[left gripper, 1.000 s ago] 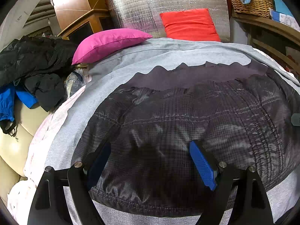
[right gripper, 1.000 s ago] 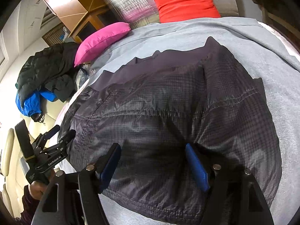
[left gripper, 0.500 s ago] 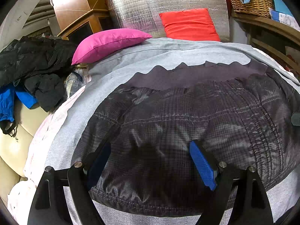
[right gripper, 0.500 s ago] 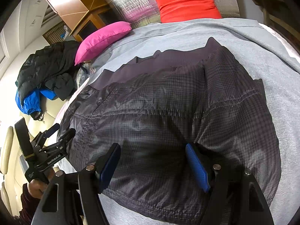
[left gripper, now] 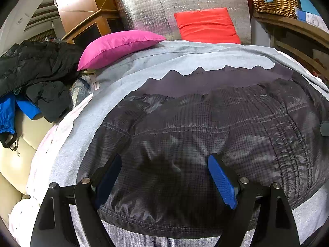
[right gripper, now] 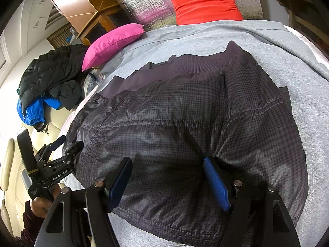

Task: Fold large clothes
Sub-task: 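Press the open tools on the folded jacket bundle to hold it flat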

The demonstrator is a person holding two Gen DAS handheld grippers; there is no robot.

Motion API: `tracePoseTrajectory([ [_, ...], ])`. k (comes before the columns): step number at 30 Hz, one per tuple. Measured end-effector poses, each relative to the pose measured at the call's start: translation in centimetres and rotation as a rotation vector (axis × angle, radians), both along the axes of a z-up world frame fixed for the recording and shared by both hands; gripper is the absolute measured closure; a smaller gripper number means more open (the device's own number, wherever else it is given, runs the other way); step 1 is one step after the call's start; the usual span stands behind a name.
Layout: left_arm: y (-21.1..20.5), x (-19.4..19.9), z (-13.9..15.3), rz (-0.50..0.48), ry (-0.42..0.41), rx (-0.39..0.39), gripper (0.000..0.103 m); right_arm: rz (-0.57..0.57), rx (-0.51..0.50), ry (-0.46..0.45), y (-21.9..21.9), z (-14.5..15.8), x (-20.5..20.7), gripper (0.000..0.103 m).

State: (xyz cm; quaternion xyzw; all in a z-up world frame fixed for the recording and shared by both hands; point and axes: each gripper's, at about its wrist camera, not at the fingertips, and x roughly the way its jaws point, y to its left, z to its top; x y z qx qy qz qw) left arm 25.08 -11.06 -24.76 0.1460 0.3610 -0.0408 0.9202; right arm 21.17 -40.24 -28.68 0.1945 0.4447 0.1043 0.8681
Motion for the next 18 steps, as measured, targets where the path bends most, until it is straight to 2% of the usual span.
tracePoseTrajectory([
  [18, 0.28, 0.04, 0.0, -0.006, -0.002, 0.01, 0.017, 0.009, -0.011, 0.0, 0.05, 0.04, -0.01, 0.027],
])
